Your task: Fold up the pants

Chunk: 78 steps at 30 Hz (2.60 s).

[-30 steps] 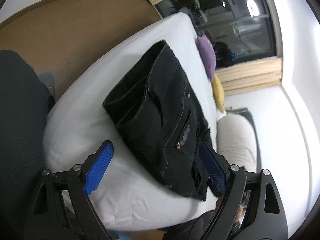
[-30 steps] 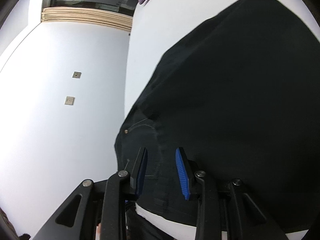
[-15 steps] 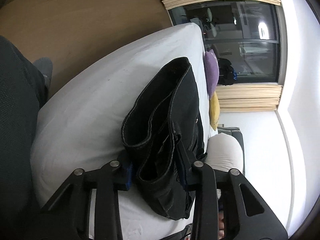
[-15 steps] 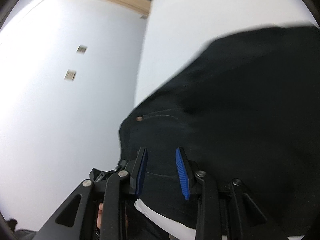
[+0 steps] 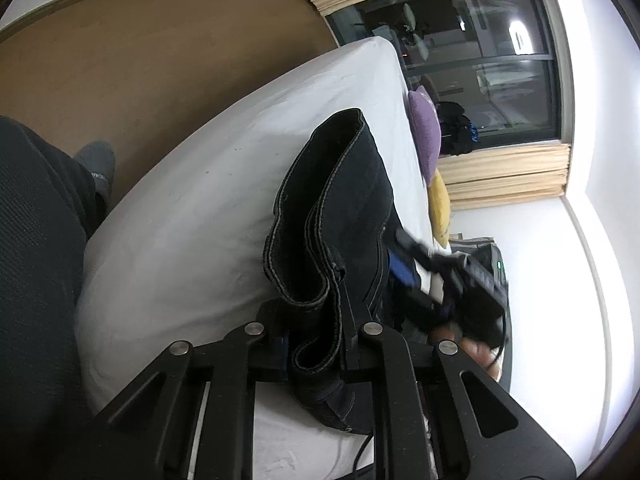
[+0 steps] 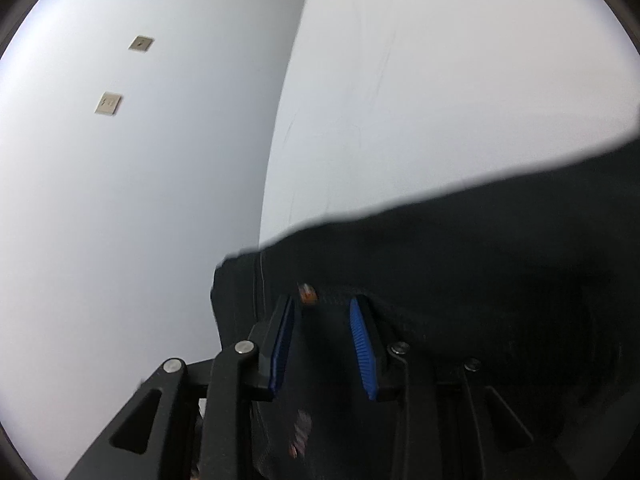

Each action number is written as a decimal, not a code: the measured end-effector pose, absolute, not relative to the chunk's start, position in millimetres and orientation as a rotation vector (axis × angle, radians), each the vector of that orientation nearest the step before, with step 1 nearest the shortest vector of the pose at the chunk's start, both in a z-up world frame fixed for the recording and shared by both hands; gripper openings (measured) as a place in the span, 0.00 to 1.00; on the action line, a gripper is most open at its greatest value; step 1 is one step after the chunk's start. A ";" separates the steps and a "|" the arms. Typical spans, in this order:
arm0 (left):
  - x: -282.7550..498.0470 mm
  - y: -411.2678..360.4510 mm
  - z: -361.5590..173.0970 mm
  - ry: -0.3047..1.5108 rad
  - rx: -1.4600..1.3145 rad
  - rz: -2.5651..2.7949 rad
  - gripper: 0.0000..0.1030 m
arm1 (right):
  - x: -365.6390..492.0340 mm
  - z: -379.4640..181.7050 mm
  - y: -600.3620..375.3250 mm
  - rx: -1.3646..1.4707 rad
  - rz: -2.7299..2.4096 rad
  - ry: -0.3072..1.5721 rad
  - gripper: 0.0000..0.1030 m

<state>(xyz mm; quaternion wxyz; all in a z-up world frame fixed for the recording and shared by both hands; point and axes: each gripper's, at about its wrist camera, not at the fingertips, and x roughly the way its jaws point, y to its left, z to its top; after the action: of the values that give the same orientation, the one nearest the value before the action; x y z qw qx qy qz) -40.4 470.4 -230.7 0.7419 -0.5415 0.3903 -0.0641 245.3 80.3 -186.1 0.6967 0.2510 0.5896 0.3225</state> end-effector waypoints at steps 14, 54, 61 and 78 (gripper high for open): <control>-39.5 463.3 -225.4 0.860 -1.148 -0.118 0.12 | 245.2 -154.0 49.7 0.546 0.528 1.144 0.52; 27.5 139.4 -30.3 0.757 -0.181 -0.465 0.12 | 148.0 -197.9 -169.1 0.946 0.713 1.081 0.78; 38.4 3.7 -77.9 0.853 0.037 -0.624 0.12 | 119.8 -185.9 -288.4 1.053 0.670 0.965 0.81; 30.4 -125.7 -145.6 0.921 0.339 -0.663 0.12 | 155.6 -175.1 -271.5 0.755 0.639 1.085 0.11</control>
<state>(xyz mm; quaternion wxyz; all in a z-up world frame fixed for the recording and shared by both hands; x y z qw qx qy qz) 30.4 -125.7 -145.6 0.8297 0.1600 0.4339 -0.3126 155.6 -271.5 -175.1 0.7424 0.3444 0.4953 0.2913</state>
